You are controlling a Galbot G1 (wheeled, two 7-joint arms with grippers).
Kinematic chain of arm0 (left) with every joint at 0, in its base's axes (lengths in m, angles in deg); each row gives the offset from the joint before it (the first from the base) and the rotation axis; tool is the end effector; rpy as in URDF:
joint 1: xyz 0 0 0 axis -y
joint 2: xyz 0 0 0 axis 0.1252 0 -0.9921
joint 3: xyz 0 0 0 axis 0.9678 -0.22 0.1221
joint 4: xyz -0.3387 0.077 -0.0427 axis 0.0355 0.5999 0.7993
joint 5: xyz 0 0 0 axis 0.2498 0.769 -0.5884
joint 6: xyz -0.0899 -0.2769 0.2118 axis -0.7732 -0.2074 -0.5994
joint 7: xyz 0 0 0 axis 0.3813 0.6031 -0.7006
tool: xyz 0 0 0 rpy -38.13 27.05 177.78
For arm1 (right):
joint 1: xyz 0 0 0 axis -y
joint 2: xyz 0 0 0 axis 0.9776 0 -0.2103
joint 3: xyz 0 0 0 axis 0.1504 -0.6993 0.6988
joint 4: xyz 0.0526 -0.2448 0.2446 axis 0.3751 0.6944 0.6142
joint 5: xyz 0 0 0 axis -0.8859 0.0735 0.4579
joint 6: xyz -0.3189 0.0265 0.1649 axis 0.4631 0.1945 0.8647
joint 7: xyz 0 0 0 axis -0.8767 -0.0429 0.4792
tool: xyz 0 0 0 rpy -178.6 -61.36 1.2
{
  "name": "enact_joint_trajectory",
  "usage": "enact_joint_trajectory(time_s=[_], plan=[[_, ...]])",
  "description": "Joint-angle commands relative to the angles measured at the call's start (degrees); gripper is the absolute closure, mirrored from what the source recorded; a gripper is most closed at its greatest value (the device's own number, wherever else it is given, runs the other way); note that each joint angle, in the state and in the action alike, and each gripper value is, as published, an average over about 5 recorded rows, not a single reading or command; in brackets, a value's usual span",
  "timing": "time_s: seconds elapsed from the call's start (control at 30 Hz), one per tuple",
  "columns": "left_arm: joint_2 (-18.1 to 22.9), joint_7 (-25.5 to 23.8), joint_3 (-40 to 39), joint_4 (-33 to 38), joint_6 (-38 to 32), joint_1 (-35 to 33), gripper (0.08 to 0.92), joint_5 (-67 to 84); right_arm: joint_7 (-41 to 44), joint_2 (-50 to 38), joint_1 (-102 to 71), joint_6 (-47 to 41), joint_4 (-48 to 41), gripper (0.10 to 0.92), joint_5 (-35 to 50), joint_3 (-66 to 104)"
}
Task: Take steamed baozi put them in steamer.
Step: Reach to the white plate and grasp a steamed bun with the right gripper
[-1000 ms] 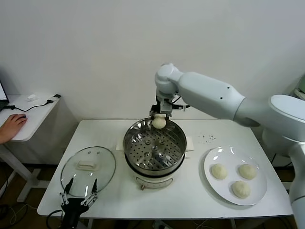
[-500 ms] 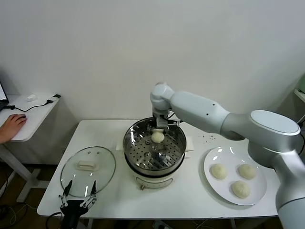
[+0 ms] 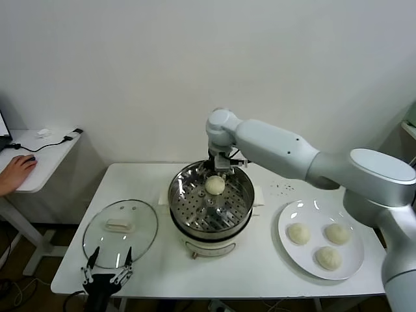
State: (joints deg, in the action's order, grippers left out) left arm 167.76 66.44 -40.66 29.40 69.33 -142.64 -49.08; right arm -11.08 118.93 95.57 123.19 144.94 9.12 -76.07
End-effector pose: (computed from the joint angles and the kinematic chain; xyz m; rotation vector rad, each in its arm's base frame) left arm 0.0919 0.0605 -0.3412 0.0856 -2.9754 -0.1264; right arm 0.5815 0.1584 -0.0658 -1.9472 0.1265 -2.3848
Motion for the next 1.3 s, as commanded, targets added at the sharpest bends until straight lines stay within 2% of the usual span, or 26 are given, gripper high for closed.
enact_joint_trajectory(time_s=[0.03, 0.2, 0.37, 0.43, 0.57, 0.77, 0.97, 1.3], plan=[[0.28, 0.05, -0.63, 0.53, -0.16, -0.53, 0.177, 0.53, -1.42, -15.20, 9.32, -9.71, 10.60, 0.203, 15.47, -2.75], [0.21, 0.42, -1.28, 2.10, 0.40, -1.20, 0.177, 0.81, -9.53, -27.93, 20.15, -25.63, 15.93, 0.203, 31.78, -16.65], [0.29, 0.56, -1.68, 2.92, 0.38, -1.61, 0.177, 0.84, -15.88, -39.98, 24.40, -53.95, 23.89, 0.203, 48.89, -23.65], [0.24, 0.64, -1.56, 3.13, 0.36, -1.71, 0.177, 0.94, -17.04, -43.89, 24.69, -63.65, 27.08, 0.203, 52.08, -24.93], [0.11, 0.83, -1.24, 3.69, 0.43, -2.07, 0.177, 1.06, -16.12, -49.73, 21.58, -72.85, 30.58, 0.203, 52.72, -24.64], [0.66, 1.00, -1.24, 5.00, 0.86, -2.36, 0.177, 1.26, -12.21, -55.16, -0.88, -73.30, 31.46, 0.203, 45.16, -8.94], [0.36, 1.10, -1.15, 5.18, 0.87, -2.79, 0.177, 1.21, -8.73, -54.11, -19.47, -67.67, 29.55, 0.203, 36.23, 2.96], [0.06, 1.17, -1.03, 4.08, 0.48, -2.93, 0.177, 1.27, -9.85, -46.73, -26.01, -62.95, 20.22, 0.203, 29.84, 6.75]])
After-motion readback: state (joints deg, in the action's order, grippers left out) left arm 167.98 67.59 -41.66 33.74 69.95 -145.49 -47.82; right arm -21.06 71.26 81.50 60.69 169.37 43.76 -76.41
